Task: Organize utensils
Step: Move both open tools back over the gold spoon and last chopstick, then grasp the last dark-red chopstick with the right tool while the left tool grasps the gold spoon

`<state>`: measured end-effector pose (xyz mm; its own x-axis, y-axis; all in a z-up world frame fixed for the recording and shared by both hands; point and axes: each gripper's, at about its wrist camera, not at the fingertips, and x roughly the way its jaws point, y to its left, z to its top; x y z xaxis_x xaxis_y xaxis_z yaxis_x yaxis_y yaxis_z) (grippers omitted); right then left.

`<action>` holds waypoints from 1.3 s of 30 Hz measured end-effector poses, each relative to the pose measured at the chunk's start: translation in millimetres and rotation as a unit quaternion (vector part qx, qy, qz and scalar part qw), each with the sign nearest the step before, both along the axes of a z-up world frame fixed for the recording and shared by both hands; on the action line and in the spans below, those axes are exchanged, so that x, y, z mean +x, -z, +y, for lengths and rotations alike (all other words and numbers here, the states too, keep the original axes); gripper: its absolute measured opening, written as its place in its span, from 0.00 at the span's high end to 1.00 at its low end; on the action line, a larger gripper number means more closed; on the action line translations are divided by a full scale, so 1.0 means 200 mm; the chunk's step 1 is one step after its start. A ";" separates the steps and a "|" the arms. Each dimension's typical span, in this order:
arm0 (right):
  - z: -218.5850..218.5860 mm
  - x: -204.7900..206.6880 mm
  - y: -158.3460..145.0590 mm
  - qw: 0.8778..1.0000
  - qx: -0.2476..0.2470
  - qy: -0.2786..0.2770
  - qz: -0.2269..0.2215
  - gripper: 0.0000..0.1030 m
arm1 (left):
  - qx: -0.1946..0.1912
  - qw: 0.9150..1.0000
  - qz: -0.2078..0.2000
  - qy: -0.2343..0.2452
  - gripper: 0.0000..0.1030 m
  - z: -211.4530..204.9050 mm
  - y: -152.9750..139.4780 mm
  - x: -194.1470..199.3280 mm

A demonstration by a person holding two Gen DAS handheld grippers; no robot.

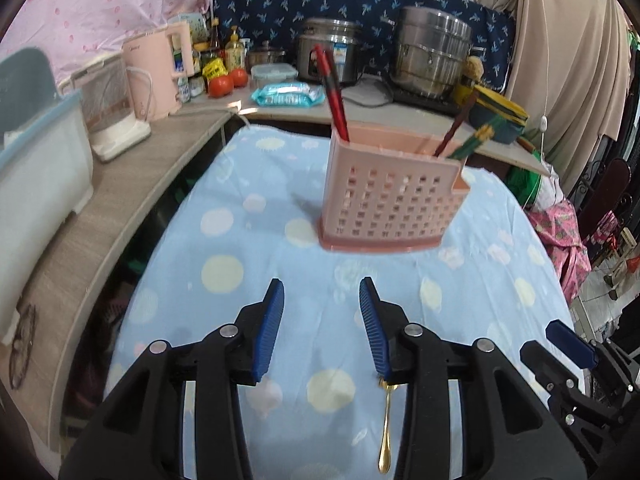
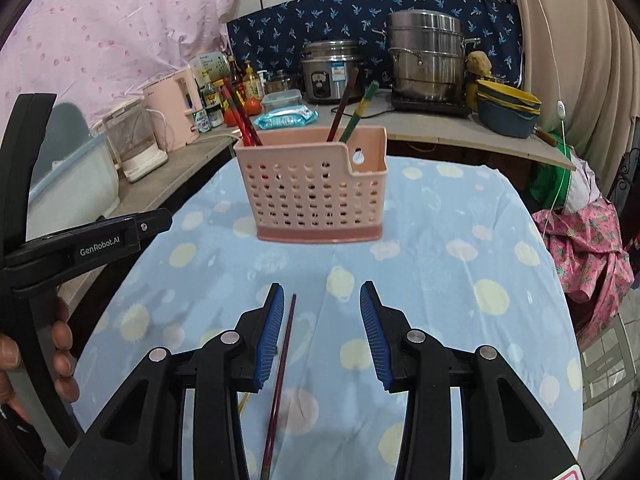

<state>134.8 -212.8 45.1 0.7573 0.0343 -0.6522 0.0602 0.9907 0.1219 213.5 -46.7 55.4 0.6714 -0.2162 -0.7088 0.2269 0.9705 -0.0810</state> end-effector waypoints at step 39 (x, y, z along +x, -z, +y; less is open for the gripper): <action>0.11 -0.33 0.59 0.992 0.016 0.001 0.125 0.93 | 0.015 0.992 0.117 0.042 0.46 -0.03 0.51 -0.39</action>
